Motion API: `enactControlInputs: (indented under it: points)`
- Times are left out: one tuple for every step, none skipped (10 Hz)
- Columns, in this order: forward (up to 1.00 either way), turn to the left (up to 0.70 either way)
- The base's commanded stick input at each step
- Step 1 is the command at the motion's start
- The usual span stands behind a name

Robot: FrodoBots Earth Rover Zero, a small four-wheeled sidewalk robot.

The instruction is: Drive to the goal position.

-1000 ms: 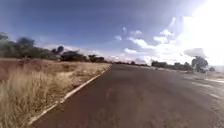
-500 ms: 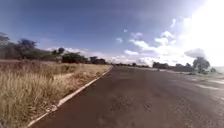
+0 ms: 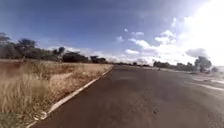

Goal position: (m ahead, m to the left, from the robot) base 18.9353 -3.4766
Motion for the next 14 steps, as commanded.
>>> enactControlInputs:
  points:
    - [0.5,0.0]
    - [0.5,0.0]
    - [0.5,0.0]
    - [0.5,0.0]
    - [0.5,0.0]
    - [0.5,0.0]
    - [0.5,0.0]
    - [0.5,0.0]
    - [0.5,0.0]
    - [0.5,0.0]
    - [0.5,0.0]
    - [0.5,0.0]
    - [0.5,0.0]
    - [0.5,0.0]
